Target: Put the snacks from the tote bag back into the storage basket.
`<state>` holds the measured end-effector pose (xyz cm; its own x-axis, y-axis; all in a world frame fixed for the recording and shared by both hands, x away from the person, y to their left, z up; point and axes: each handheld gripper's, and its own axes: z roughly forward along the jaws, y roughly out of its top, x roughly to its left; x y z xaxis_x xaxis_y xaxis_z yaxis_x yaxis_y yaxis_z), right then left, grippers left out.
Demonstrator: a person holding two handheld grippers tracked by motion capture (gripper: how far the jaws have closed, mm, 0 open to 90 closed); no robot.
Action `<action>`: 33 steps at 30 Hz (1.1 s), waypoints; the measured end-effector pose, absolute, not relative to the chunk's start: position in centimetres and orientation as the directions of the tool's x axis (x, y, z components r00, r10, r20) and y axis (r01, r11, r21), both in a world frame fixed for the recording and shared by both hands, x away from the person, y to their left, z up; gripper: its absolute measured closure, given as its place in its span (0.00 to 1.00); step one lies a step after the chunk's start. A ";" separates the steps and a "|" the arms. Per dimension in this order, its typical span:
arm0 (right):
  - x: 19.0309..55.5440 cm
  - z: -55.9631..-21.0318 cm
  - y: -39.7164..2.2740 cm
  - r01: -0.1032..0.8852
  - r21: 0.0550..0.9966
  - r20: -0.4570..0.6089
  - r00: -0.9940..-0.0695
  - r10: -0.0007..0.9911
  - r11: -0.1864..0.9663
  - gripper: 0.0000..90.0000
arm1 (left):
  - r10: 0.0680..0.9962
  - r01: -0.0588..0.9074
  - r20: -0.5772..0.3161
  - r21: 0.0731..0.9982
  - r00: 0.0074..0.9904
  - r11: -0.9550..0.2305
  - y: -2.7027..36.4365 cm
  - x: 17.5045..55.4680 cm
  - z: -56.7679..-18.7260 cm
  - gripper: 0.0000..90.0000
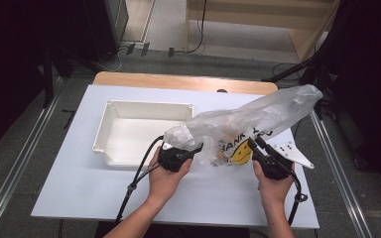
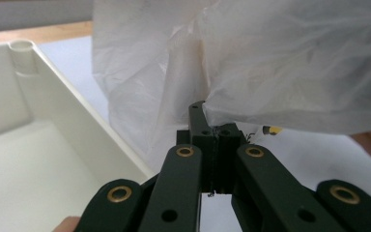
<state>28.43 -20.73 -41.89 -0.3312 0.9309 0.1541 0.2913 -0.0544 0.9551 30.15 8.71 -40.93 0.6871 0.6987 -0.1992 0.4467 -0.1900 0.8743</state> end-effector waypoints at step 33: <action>32.2 -40.8 -19.0 0.370 0.928 0.181 -0.330 0.926 -0.049 1.00 | 0.694 0.243 -0.138 0.968 0.706 -0.055 10.2 26.8 -35.6 0.16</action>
